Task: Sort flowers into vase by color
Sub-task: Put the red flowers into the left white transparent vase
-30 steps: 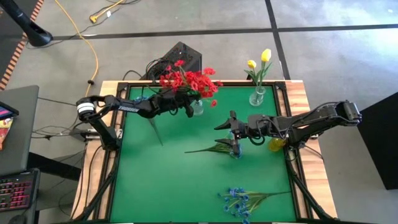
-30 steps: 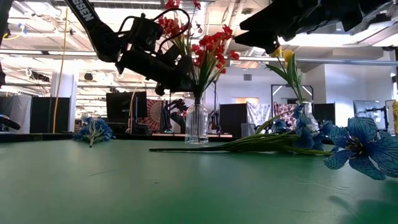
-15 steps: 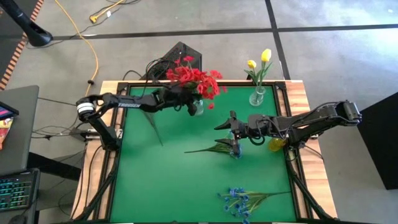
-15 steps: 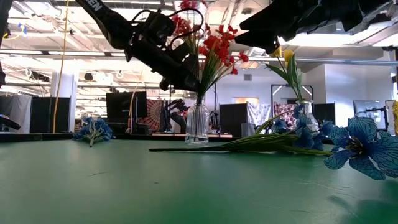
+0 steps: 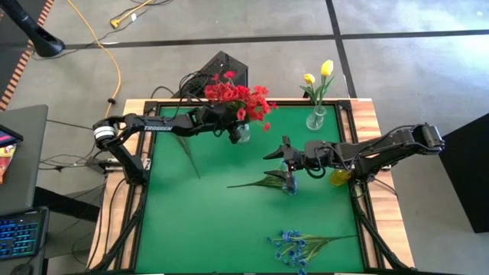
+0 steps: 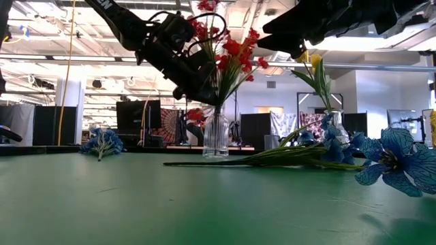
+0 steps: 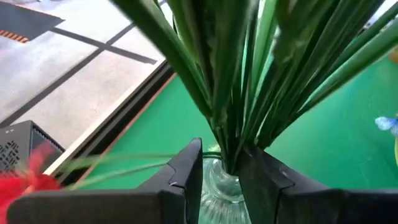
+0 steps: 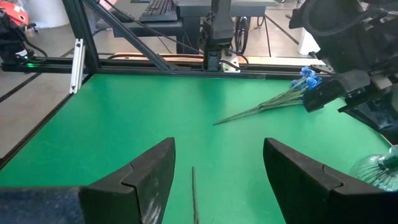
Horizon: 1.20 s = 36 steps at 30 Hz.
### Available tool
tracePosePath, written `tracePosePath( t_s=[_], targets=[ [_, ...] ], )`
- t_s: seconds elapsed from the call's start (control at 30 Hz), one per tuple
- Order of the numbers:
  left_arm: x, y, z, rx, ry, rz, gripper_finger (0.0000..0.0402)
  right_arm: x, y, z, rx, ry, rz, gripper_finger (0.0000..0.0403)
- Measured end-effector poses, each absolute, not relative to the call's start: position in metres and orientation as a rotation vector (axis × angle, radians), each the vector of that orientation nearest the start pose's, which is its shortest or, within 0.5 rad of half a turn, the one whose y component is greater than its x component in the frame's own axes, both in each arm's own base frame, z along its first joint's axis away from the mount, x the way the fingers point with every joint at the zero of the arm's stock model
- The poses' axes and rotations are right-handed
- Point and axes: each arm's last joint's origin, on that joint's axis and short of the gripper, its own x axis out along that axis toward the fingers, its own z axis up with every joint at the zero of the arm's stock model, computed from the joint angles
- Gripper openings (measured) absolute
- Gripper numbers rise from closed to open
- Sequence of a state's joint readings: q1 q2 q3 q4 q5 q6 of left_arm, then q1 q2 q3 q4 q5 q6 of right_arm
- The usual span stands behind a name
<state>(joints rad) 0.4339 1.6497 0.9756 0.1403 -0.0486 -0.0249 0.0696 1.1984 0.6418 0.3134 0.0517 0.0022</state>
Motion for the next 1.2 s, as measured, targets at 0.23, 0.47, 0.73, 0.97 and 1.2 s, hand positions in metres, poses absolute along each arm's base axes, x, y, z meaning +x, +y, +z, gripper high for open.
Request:
tracePosePath(
  t_s=[0.23,0.47,0.73,0.97,1.2],
  targets=[
    [0.319,0.148,0.209,-0.102,0.556,0.457,0.0084,0.257,0.016,0.247,-0.016,0.253,0.018,0.0270],
    [0.317,0.146,0.206,-0.090,0.610,0.417,0.0084,0.256,0.016,0.245,-0.017,0.265,0.018,0.0270],
    [0.311,0.142,0.215,-0.065,0.617,0.366,0.0084,0.256,0.016,0.245,-0.017,0.266,0.018,0.0270],
    [0.296,0.136,0.230,-0.031,0.658,0.357,0.0084,0.256,0.016,0.246,-0.020,0.264,0.018,0.0270],
    [0.294,0.135,0.231,-0.033,0.669,0.355,0.0084,0.256,0.016,0.245,-0.024,0.265,0.018,0.0270]
  ],
)
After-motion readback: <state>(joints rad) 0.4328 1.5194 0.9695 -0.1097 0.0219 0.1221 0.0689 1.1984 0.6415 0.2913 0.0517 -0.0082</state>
